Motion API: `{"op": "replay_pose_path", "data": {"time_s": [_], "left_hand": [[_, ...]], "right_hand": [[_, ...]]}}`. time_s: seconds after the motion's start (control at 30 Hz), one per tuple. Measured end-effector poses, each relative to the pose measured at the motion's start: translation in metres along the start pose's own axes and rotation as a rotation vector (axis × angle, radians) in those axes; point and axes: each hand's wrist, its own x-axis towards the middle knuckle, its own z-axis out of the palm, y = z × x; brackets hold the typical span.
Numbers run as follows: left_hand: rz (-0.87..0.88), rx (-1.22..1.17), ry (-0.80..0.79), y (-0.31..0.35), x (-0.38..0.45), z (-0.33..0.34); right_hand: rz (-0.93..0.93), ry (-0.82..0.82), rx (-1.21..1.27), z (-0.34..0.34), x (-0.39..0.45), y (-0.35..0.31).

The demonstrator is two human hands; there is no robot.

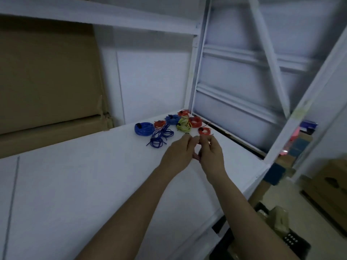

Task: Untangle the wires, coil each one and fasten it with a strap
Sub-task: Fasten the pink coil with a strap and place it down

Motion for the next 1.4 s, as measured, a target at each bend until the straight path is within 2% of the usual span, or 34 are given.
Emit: {"op": "replay_pose_path", "data": {"time_s": [0.1, 0.2, 0.27, 0.5, 0.6, 0.67, 0.87, 1.0, 1.07, 1.2, 1.4], "left_hand": [[-0.091, -0.035, 0.005, -0.011, 0.035, 0.017], [-0.147, 0.080, 0.137, -0.032, 0.057, 0.025], [-0.194, 0.173, 0.192, -0.040, 0.068, 0.031], [-0.490, 0.264, 0.177, -0.038, 0.073, 0.048], [-0.380, 0.364, 0.256, -0.033, 0.069, 0.066], [-0.310, 0.392, 0.246, -0.028, 0.072, 0.079], [-0.387, 0.501, 0.082, -0.015, 0.104, 0.108], [-0.378, 0.480, 0.061, -0.014, 0.123, 0.111], [-0.390, 0.454, 0.106, -0.018, 0.128, 0.105], [-0.442, 0.287, 0.325, -0.032, 0.128, 0.086], [-0.360, 0.108, 0.529, -0.047, 0.128, 0.073]], "right_hand": [[-0.022, 0.006, -0.068, -0.022, 0.048, 0.022], [-0.038, -0.041, -0.112, -0.037, 0.087, 0.040], [-0.040, -0.130, -0.130, -0.045, 0.114, 0.050], [-0.126, -0.455, -0.182, -0.039, 0.174, 0.073], [-0.120, -0.552, -0.119, -0.030, 0.189, 0.084], [-0.114, -0.576, -0.086, -0.027, 0.197, 0.091], [-0.063, -0.624, -0.051, -0.021, 0.219, 0.098], [-0.047, -0.656, -0.020, -0.016, 0.223, 0.098], [-0.037, -0.649, -0.015, -0.014, 0.223, 0.099], [-0.037, -0.621, 0.040, -0.006, 0.221, 0.100], [-0.132, -0.715, 0.084, 0.009, 0.205, 0.097]]}}
